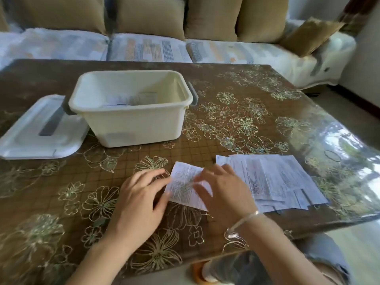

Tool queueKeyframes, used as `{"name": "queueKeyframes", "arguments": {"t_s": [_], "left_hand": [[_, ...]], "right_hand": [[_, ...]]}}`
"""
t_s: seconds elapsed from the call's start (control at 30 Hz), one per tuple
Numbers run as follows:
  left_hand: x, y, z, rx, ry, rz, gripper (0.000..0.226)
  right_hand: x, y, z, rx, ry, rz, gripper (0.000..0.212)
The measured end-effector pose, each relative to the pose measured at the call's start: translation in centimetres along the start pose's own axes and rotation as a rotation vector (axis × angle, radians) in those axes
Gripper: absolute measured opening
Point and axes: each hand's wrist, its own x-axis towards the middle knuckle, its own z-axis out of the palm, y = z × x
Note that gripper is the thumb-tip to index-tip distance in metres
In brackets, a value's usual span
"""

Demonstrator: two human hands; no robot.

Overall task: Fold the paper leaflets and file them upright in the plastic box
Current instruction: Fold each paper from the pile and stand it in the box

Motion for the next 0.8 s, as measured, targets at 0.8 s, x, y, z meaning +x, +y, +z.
{"name": "queueKeyframes", "arguments": {"t_s": [0.8], "left_hand": [[-0.5, -0.8, -0.5, -0.401, 0.151, -0.092, 0.054]], "right_hand": [[6.1, 1.1, -4.5, 0.143, -0.239, 0.067, 0.006]]}}
